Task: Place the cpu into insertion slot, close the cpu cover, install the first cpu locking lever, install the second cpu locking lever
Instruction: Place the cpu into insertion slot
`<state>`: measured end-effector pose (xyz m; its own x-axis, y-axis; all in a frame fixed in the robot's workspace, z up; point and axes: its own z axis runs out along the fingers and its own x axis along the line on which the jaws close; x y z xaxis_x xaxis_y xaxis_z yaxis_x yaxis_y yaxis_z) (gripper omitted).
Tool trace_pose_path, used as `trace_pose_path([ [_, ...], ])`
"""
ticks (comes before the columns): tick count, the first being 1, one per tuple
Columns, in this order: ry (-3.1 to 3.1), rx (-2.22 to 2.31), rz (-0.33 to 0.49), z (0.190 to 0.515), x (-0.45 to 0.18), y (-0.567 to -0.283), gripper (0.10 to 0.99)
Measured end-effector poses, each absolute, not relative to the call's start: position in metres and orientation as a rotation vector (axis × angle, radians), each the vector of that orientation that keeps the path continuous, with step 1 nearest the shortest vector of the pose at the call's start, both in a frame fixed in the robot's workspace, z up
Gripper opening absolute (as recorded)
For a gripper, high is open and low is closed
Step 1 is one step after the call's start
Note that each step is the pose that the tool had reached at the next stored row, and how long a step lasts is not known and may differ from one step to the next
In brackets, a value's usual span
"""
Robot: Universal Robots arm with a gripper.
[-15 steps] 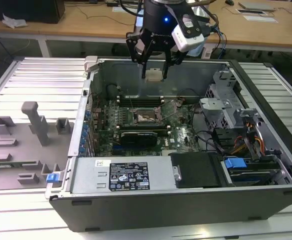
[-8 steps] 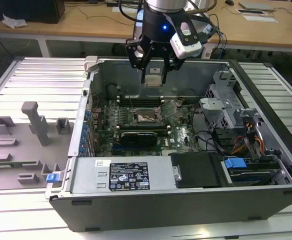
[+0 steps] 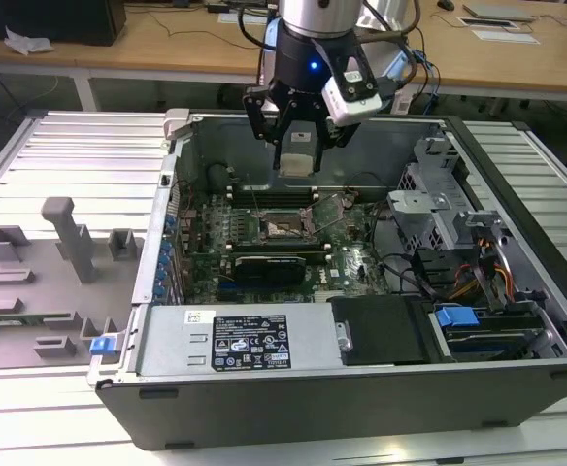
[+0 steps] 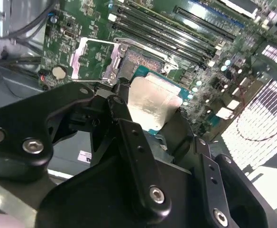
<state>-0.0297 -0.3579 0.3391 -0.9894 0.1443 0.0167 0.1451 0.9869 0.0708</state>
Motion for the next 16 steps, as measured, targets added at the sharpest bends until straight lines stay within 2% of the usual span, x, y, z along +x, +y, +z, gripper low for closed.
trace_pose_path([
  [16,-3.028,-0.842,-0.115,0.326,-0.030,-0.358,0.537],
])
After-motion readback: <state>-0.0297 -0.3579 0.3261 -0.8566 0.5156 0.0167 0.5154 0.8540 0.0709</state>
